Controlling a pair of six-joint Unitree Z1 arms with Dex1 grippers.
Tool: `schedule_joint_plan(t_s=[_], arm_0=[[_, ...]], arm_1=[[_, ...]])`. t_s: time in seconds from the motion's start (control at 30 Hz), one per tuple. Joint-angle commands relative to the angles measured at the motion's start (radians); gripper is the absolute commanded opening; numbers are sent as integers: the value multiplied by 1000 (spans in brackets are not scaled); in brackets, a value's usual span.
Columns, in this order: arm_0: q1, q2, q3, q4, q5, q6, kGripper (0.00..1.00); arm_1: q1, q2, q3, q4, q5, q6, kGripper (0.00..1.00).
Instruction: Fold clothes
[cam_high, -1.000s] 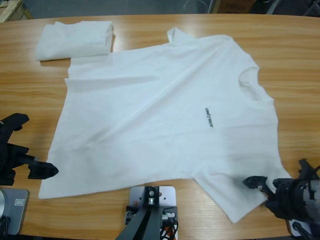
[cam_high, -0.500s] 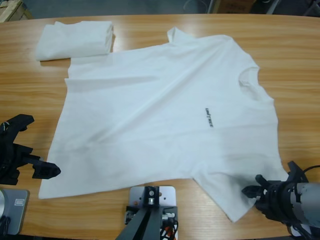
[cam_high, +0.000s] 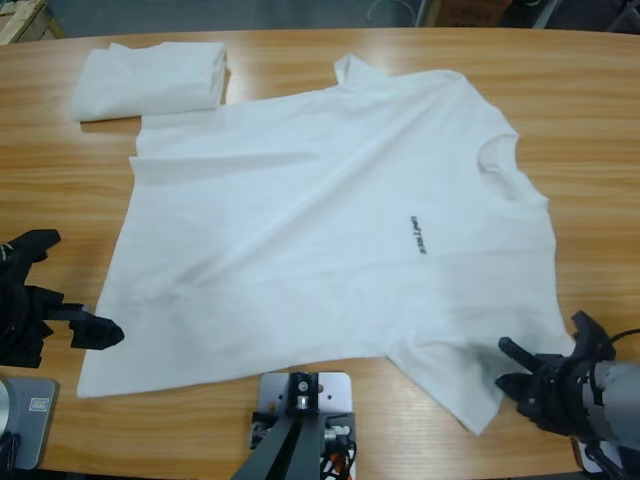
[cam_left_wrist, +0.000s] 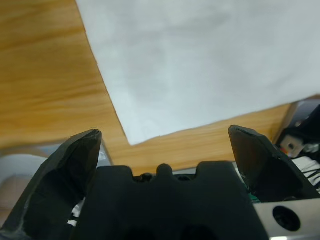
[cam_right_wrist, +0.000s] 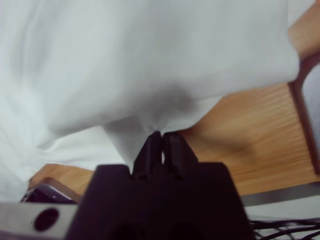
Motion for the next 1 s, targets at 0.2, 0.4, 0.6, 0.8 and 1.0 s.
schedule_joint_plan(t_s=[0.2, 0.4, 0.6, 0.8, 1.0], arm_0=[[-146, -169, 188, -71, -102, -553, 977], [-288, -121, 312, -317, -21, -869, 982], [-371, -104, 355, -327, 71, -1200, 1000], [-408, -33, 414, -406, 99, -1297, 985], [-417, -34, 497, -509, 202, -1298, 557]], arm_1=[[8, 16, -198, 225, -90, -206, 0], [8, -16, -193, 211, -82, -209, 0], [8, -45, -167, 205, -77, -214, 0], [8, -61, -142, 196, -73, -219, 0], [8, -58, -119, 163, -73, -219, 0]])
